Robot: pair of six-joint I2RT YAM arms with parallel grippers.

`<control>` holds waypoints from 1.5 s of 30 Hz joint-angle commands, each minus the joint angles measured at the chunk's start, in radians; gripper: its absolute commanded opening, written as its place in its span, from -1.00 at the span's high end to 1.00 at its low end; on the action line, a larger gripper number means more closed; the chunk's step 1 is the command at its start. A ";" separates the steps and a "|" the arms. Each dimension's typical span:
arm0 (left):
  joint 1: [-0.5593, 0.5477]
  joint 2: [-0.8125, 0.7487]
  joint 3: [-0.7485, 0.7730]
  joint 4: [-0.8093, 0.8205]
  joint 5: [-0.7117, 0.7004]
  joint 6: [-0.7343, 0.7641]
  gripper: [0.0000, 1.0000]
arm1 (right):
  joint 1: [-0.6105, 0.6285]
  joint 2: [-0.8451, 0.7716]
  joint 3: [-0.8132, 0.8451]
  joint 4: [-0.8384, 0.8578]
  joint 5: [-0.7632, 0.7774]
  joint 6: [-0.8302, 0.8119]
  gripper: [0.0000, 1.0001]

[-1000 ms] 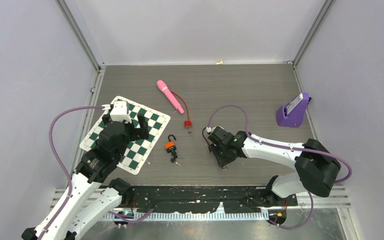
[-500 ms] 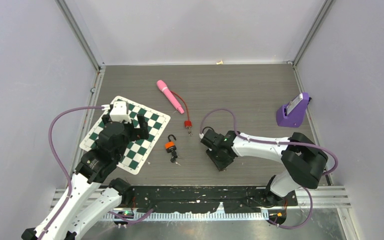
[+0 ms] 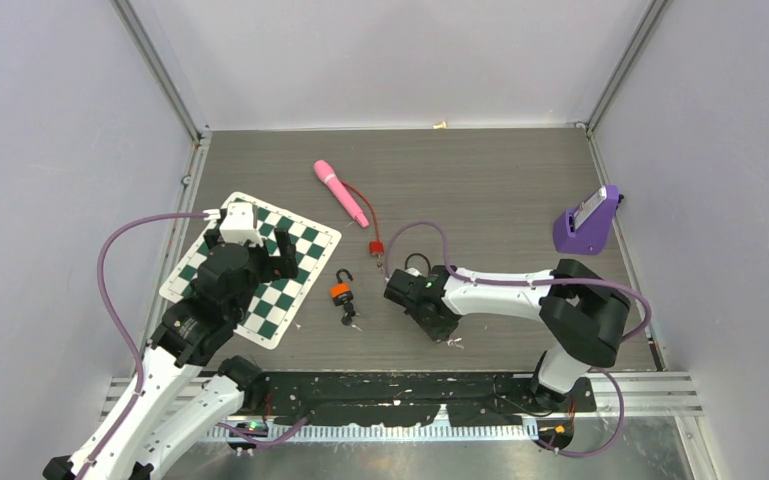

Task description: Unlock with the key

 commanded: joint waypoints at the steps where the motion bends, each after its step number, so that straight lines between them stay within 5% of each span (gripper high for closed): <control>1: -0.004 -0.007 0.008 0.032 -0.010 0.012 -0.98 | 0.013 0.053 0.011 -0.009 0.107 0.005 0.84; 12: -0.004 -0.007 0.007 0.032 -0.012 0.012 -0.98 | 0.012 -0.064 0.073 0.004 0.210 -0.017 0.85; 18: -0.004 -0.006 0.008 0.033 -0.002 0.010 -0.98 | 0.012 -0.177 -0.029 0.009 0.087 0.029 0.24; 24: -0.004 -0.010 0.009 0.033 0.001 0.010 -0.98 | 0.013 -0.247 -0.085 -0.033 -0.039 0.014 -0.04; 31: -0.005 -0.010 0.008 0.033 -0.002 0.010 -0.98 | 0.012 -0.145 -0.042 -0.112 -0.037 -0.053 -0.08; 45: -0.004 -0.013 0.006 0.033 -0.014 0.014 -0.98 | -0.001 0.014 -0.035 0.069 -0.071 -0.079 0.00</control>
